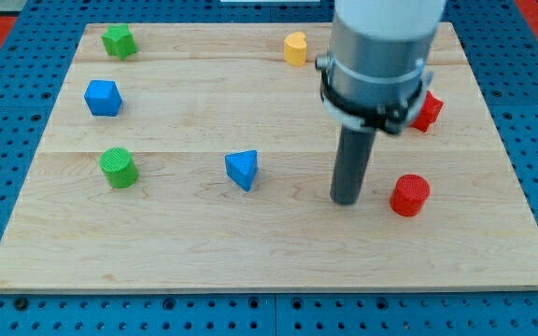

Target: Slide the blue triangle right a bit

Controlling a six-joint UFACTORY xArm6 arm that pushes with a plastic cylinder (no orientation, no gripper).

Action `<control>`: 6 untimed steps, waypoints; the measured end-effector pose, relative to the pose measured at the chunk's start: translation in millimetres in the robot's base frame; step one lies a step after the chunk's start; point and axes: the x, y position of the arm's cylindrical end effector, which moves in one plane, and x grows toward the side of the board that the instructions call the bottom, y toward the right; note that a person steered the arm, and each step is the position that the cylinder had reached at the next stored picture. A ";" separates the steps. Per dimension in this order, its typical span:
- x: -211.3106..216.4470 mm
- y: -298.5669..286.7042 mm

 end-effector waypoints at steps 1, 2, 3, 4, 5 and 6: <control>30.1 50.1; 9.0 63.3; -21.8 64.7; 0.5 47.3; 33.7 -24.9; 34.9 -103.1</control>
